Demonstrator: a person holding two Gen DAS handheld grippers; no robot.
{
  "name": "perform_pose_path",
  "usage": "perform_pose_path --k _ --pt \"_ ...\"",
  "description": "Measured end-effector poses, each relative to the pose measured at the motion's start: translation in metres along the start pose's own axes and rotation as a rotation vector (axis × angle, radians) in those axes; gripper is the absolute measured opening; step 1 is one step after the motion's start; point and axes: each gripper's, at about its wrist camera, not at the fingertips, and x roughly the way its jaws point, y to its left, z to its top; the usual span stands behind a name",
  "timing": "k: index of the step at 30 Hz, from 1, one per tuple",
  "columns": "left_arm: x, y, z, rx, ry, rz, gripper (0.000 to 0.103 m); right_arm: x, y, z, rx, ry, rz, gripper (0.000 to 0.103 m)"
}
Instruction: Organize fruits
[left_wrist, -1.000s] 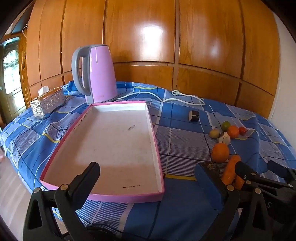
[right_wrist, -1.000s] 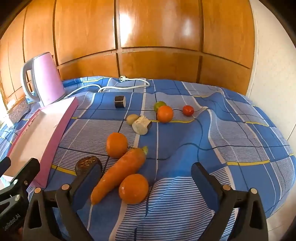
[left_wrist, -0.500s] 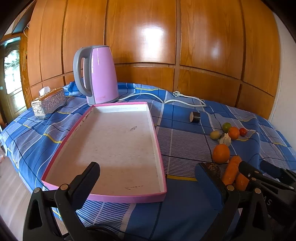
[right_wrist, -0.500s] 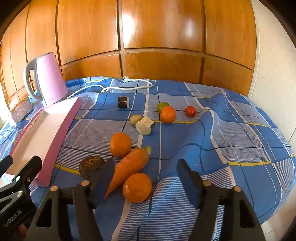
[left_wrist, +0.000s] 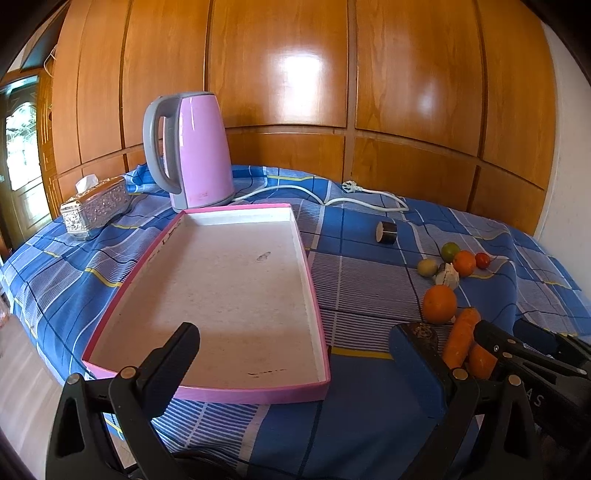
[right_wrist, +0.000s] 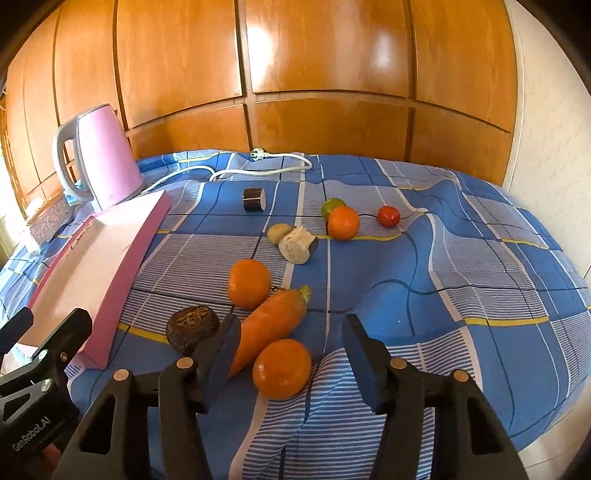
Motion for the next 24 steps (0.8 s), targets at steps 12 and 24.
perform_pose_path --k 12,24 --pt "0.0005 -0.0004 -0.0008 -0.007 0.006 -0.014 0.103 -0.0013 -0.0024 -0.0005 0.017 0.002 0.005 0.058" --pt "-0.0005 -0.0006 -0.0013 -0.003 0.014 -0.042 0.103 -0.0041 -0.0028 -0.0005 0.016 0.006 0.037 0.058"
